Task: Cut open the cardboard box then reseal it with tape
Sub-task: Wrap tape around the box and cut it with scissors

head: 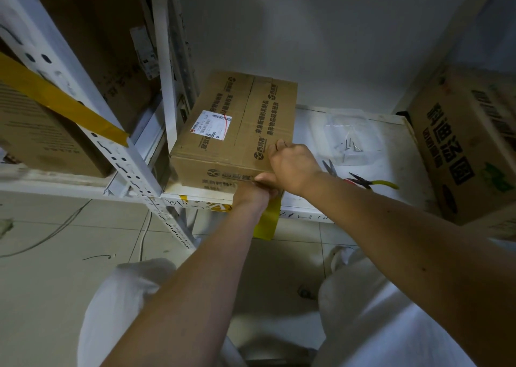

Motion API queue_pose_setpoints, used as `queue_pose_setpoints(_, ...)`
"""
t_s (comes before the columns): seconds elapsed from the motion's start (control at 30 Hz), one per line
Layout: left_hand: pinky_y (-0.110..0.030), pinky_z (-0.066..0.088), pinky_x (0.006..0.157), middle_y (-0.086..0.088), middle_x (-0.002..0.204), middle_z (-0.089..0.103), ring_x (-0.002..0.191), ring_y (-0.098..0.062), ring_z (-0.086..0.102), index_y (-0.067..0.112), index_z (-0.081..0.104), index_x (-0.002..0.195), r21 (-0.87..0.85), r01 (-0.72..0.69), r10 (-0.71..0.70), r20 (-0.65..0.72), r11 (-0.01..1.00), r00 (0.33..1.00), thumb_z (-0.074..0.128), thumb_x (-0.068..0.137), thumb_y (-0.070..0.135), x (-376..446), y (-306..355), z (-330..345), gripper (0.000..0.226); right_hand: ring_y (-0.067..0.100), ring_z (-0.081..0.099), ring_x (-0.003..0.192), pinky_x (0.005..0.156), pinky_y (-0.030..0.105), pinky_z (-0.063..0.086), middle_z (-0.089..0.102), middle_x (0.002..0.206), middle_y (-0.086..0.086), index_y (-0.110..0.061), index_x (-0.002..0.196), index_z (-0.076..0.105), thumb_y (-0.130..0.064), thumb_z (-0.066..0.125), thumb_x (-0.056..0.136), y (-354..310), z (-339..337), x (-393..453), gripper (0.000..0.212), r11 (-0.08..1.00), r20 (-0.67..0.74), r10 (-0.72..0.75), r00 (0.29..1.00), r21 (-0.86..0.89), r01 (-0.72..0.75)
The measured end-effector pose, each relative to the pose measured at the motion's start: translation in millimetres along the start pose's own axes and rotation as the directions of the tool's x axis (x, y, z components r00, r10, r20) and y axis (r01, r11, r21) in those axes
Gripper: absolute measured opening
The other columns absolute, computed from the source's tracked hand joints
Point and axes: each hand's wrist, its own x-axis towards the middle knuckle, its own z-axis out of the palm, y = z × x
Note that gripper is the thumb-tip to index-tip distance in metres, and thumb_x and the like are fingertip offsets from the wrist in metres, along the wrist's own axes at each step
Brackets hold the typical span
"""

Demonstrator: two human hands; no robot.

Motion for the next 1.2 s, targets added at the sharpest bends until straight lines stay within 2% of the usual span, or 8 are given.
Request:
queue_pose_setpoints(0.17, -0.027, 0.048, 0.074, -0.006, 0.103, 0.069, 0.097, -0.025, 0.062, 0.011, 0.065, 0.104, 0.004, 0.001, -0.001, -0.008, 1.000, 1.000, 0.072, 0.081, 0.016, 1, 0, 0, 0.025, 0.024, 0.061, 0.089, 0.066, 0.032, 0.042, 0.060, 0.104, 0.012, -0.005, 0.116, 0.049, -0.074, 0.035, 0.084, 0, -2, 1, 0.078, 1.000, -0.030, -0.002, 1.000, -0.024, 0.001)
queue_pose_setpoints(0.3, -0.040, 0.051, 0.095, -0.005, 0.102, 0.071, 0.100, -0.027, 0.064, 0.013, 0.070, 0.100, 0.038, -0.025, 0.024, 0.023, 0.999, 0.999, 0.077, 0.077, 0.021, 1, -1, 0, 0.026, 0.027, 0.051, 0.117, 0.087, 0.035, 0.049, 0.050, 0.129, 0.016, -0.001, 0.135, 0.034, -0.059, 0.054, 0.085, 6, 4, -7, 0.079, 0.996, -0.003, -0.092, 0.996, 0.006, 0.092)
queue_pose_setpoints(0.37, -0.041, 0.048, 0.100, -0.004, 0.104, 0.071, 0.104, -0.027, 0.063, 0.012, 0.069, 0.101, 0.028, -0.028, 0.027, 0.038, 0.999, 0.999, 0.076, 0.078, 0.020, -1, -1, 1, 0.025, 0.030, 0.038, 0.133, 0.102, 0.037, 0.042, 0.035, 0.145, 0.021, 0.000, 0.145, 0.022, -0.049, 0.060, 0.086, 11, 4, -10, 0.085, 0.993, 0.062, -0.120, 0.991, 0.026, 0.118)
queue_pose_setpoints(0.53, -0.041, 0.045, 0.104, -0.005, 0.105, 0.070, 0.107, -0.026, 0.061, 0.011, 0.068, 0.108, -0.020, -0.019, 0.020, 0.052, 1.000, 0.998, 0.076, 0.078, 0.013, -4, 1, 2, 0.032, 0.031, 0.033, 0.137, 0.106, 0.037, 0.039, 0.029, 0.150, 0.023, 0.001, 0.147, 0.017, -0.040, 0.065, 0.086, 11, 1, -13, 0.088, 0.992, 0.086, -0.126, 0.988, 0.003, 0.126)
queue_pose_setpoints(0.67, -0.042, 0.047, 0.102, -0.005, 0.103, 0.071, 0.105, -0.027, 0.063, 0.012, 0.069, 0.105, -0.049, 0.012, -0.008, 0.064, 0.999, 0.998, 0.075, 0.078, 0.010, -5, 1, 3, 0.029, 0.030, 0.039, 0.132, 0.102, 0.038, 0.043, 0.038, 0.144, 0.020, -0.001, 0.143, 0.026, -0.042, 0.064, 0.085, 5, 4, -14, 0.081, 0.997, 0.062, -0.064, 0.996, 0.047, 0.062)
queue_pose_setpoints(0.87, -0.039, 0.041, 0.107, -0.010, 0.130, 0.061, 0.122, -0.027, 0.054, 0.006, 0.054, 0.132, -0.103, 0.040, -0.024, 0.149, 0.994, 0.988, 0.068, 0.085, 0.006, -10, 6, 2, 0.049, 0.029, 0.051, 0.122, 0.090, 0.039, 0.051, 0.053, 0.132, 0.018, -0.002, 0.131, 0.042, -0.050, 0.060, 0.085, -6, 16, -13, 0.069, 0.997, -0.049, 0.033, 0.998, 0.066, -0.030)
queue_pose_setpoints(1.03, -0.036, 0.050, 0.086, -0.019, 0.125, 0.062, 0.105, -0.025, 0.059, 0.002, 0.057, 0.126, -0.130, 0.040, -0.023, 0.129, 0.991, 0.991, 0.061, 0.088, 0.001, -14, 6, -1, 0.039, 0.025, 0.061, 0.096, 0.071, 0.033, 0.049, 0.062, 0.107, 0.008, -0.008, 0.111, 0.056, -0.067, 0.043, 0.086, -6, 10, -14, 0.065, 0.981, -0.146, 0.084, 0.986, 0.186, -0.056)
queue_pose_setpoints(1.2, -0.032, 0.048, 0.087, -0.019, 0.124, 0.063, 0.116, -0.034, 0.060, -0.004, 0.060, 0.120, -0.073, 0.028, -0.019, 0.117, 0.997, 0.993, 0.067, 0.084, 0.002, -12, 3, -3, 0.037, 0.029, 0.058, 0.074, 0.065, 0.032, 0.042, 0.060, 0.078, 0.009, -0.011, 0.080, 0.056, -0.034, 0.031, 0.103, 38, 16, -31, 0.042, 0.792, -0.120, 0.266, 0.956, 0.593, -0.146)
